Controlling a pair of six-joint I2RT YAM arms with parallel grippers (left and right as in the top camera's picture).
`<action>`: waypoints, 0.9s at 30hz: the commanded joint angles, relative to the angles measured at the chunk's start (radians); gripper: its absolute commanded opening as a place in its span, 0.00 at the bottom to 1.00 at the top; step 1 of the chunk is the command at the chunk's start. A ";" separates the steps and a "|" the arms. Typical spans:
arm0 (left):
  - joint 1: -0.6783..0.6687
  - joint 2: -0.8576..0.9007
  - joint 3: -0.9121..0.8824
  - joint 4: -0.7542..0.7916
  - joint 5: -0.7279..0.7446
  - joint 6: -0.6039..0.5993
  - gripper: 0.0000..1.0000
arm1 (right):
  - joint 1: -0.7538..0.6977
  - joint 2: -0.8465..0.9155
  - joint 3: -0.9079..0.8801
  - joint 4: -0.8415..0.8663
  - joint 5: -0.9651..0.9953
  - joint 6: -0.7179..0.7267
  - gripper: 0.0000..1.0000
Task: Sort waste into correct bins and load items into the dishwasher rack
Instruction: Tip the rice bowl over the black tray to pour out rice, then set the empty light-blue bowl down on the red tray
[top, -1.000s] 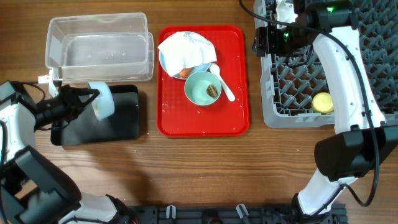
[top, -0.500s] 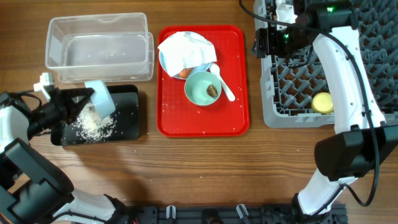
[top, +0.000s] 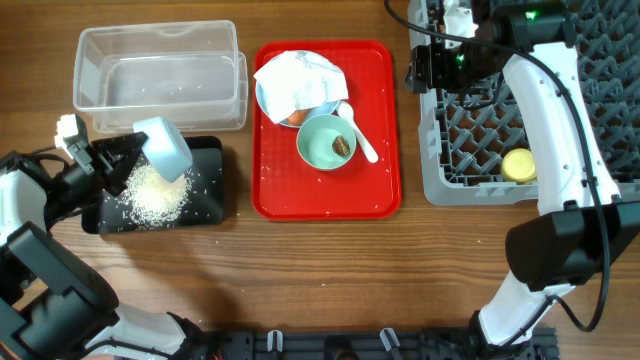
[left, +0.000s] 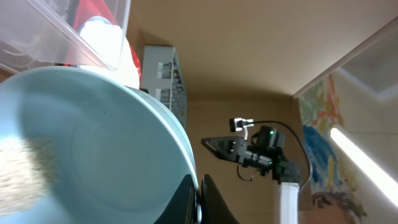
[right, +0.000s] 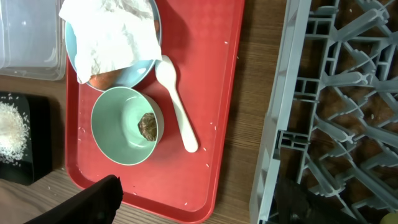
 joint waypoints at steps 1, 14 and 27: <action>0.008 0.008 -0.003 -0.011 0.058 0.018 0.04 | -0.002 -0.010 -0.003 -0.002 0.009 -0.010 0.82; 0.008 0.007 -0.002 -0.181 0.058 0.016 0.04 | -0.002 -0.010 -0.003 -0.010 -0.001 -0.014 0.82; -0.309 -0.106 0.085 -0.121 -0.016 0.150 0.04 | -0.002 -0.010 -0.003 -0.023 0.036 -0.013 0.82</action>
